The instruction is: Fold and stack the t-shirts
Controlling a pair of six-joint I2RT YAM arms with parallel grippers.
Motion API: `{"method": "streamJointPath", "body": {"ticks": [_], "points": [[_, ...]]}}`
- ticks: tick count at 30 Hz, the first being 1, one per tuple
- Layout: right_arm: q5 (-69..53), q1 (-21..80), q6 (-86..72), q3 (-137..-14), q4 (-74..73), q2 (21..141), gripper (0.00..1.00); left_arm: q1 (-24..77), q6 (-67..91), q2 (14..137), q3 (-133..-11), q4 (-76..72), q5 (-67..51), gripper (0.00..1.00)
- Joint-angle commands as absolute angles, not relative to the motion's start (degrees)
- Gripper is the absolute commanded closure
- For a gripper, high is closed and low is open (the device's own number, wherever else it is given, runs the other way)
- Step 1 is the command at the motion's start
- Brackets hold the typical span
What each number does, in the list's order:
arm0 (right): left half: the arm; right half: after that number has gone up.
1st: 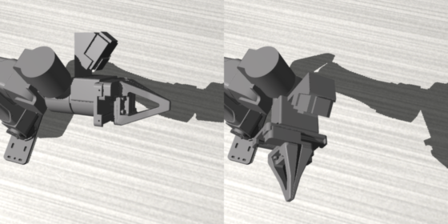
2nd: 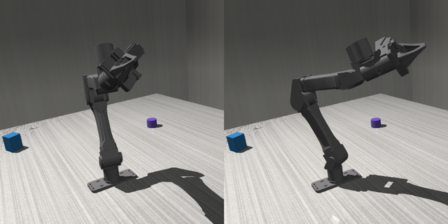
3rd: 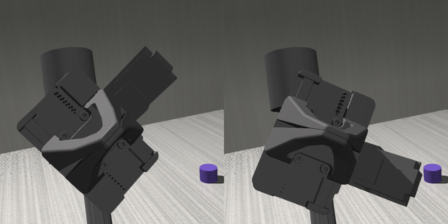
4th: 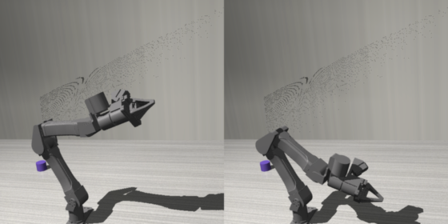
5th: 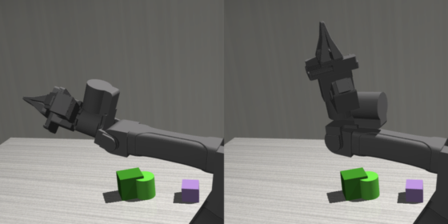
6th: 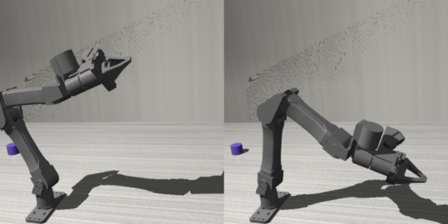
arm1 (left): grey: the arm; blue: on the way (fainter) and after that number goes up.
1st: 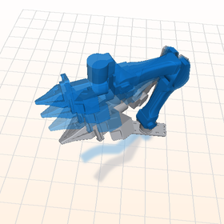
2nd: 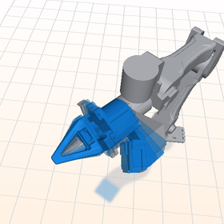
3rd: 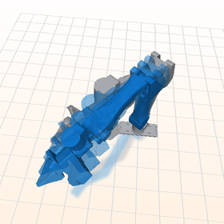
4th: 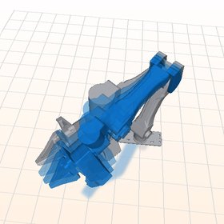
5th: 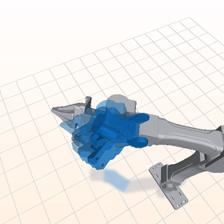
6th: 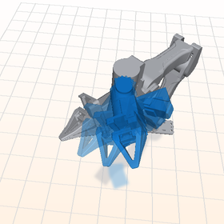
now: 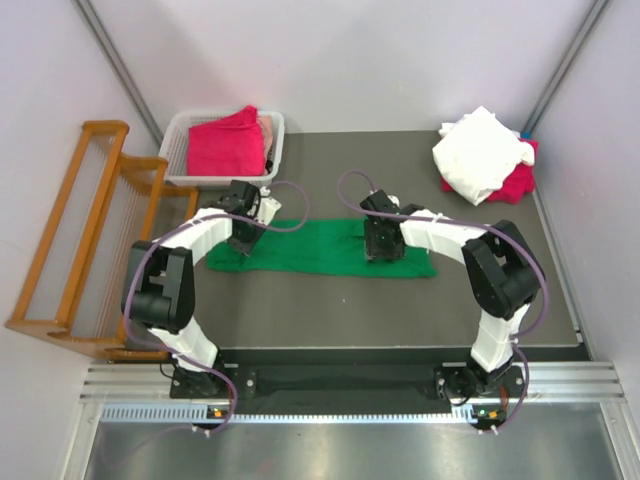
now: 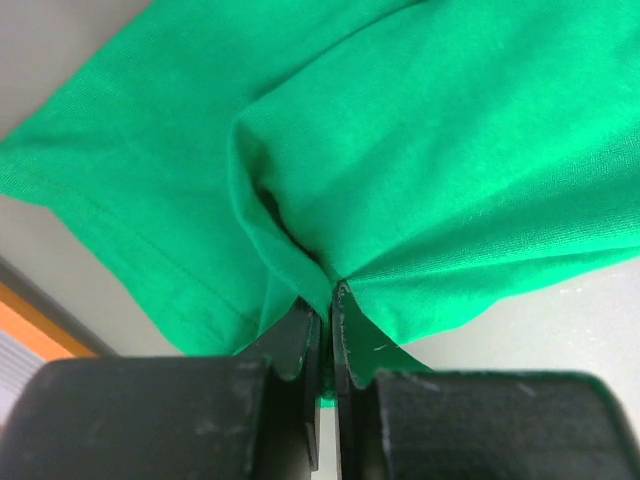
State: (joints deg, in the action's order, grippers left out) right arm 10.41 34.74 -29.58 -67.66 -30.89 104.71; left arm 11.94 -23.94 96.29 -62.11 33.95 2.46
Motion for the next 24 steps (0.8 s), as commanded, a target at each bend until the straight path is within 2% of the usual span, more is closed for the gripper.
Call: {"method": "streamJointPath", "body": {"ticks": [1,9,14,24], "points": [[11.9,33.8,-29.3,-69.5,-32.4,105.8,0.5,9.3,-25.7,93.7,-63.8,35.2,4.1,1.0],[21.6,32.5,-31.5,-69.2,-37.7,101.9,0.52,6.3,-28.4,94.6,-65.3,35.9,4.1,1.0],[11.7,26.9,-35.8,-66.5,-37.1,99.8,0.5,5.1,-29.8,95.0,-67.1,36.9,4.2,1.0],[9.9,26.8,-35.6,-66.9,-37.7,102.6,0.54,3.5,-32.7,93.4,-65.8,36.9,4.0,1.0]]}}
